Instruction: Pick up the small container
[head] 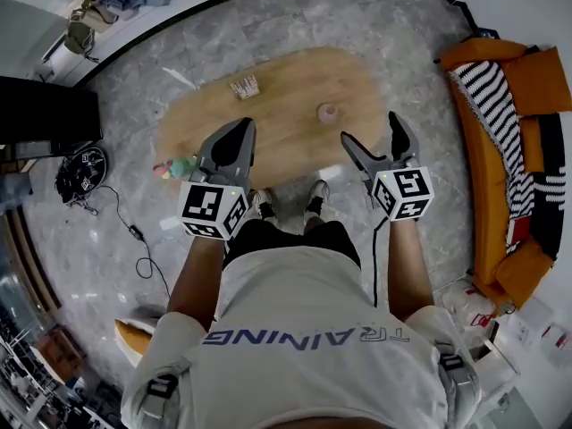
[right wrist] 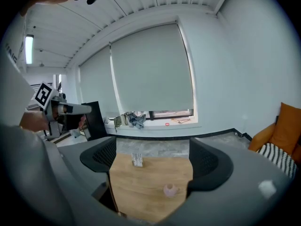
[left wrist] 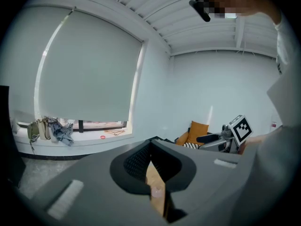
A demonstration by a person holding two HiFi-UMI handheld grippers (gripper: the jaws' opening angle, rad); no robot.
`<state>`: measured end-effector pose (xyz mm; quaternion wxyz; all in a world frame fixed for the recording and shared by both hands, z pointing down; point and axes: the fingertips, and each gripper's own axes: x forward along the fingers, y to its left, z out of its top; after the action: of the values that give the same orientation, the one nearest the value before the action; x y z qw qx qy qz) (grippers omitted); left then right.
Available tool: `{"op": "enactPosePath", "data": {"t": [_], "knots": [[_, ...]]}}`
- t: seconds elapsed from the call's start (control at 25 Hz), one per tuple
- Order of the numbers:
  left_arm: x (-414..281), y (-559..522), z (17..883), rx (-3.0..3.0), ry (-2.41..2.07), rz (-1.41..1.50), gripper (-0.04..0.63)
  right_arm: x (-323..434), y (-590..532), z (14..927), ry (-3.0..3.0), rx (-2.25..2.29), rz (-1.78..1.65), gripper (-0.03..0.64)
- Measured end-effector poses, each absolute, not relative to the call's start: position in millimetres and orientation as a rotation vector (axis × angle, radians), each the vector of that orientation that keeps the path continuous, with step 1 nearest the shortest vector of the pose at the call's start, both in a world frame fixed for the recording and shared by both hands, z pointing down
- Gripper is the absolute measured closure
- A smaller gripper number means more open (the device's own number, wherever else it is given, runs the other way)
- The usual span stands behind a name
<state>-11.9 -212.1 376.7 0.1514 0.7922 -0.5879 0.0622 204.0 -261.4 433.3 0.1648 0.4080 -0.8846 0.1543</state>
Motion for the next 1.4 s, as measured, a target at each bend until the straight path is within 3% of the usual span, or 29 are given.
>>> {"op": "enactPosePath", "data": {"t": [0.84,1.4], "knots": [[1.4,-259.6,539.8,2.091,-1.699,0.290,0.595,179.8,-327.8,739.8,-2.225,0.873,0.570,0.106],[-3.8,-229.6,625.2,1.965,-1.667,0.364,0.595,175.1,-347.5,913.1,-2.123,0.833,0.616,0.114]]}}
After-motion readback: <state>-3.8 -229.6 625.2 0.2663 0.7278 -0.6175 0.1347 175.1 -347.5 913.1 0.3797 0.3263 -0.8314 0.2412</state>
